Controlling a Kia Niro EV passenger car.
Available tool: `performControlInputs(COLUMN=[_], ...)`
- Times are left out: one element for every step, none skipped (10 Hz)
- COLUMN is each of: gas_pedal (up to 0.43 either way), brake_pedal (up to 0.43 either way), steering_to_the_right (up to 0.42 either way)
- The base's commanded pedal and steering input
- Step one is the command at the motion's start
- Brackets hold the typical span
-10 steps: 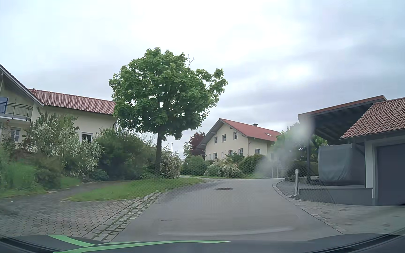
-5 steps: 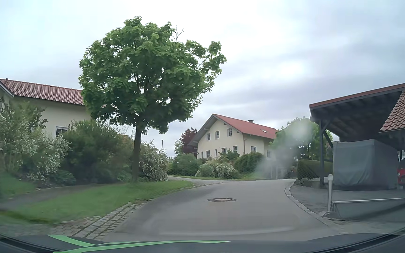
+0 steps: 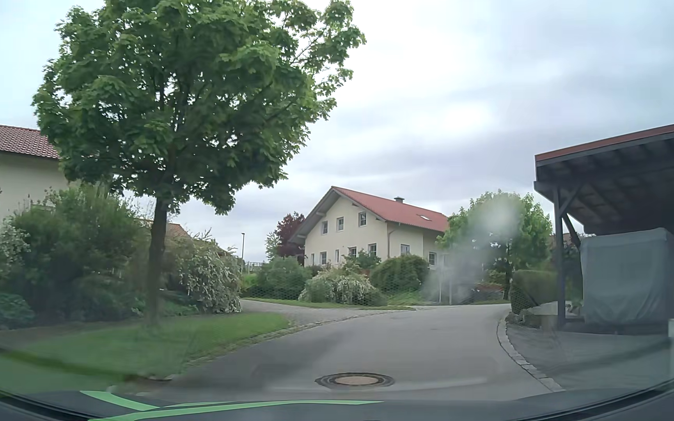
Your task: Follow the waypoints while adhering to traffic rules and regulations
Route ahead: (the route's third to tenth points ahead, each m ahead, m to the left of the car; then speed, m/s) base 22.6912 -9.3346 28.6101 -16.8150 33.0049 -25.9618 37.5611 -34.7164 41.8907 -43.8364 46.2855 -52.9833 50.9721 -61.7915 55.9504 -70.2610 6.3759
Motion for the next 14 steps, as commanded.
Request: performControlInputs(gas_pedal=[0.260, 0.240, 0.240, 0.240, 0.240, 0.240, 0.228, 0.197, 0.197, 0.197, 0.197, 0.197, 0.197, 0.197], brake_pedal=[0.000, 0.000, 0.000, 0.000, 0.000, 0.000, 0.000, 0.000, 0.000, 0.000, 0.000, 0.000, 0.000, 0.000], steering_to_the_right=[0.083, 0.087, 0.088, 0.089, 0.092, 0.100, 0.107, 0.113, 0.115, 0.118, 0.125, 0.133, 0.140, 0.145])
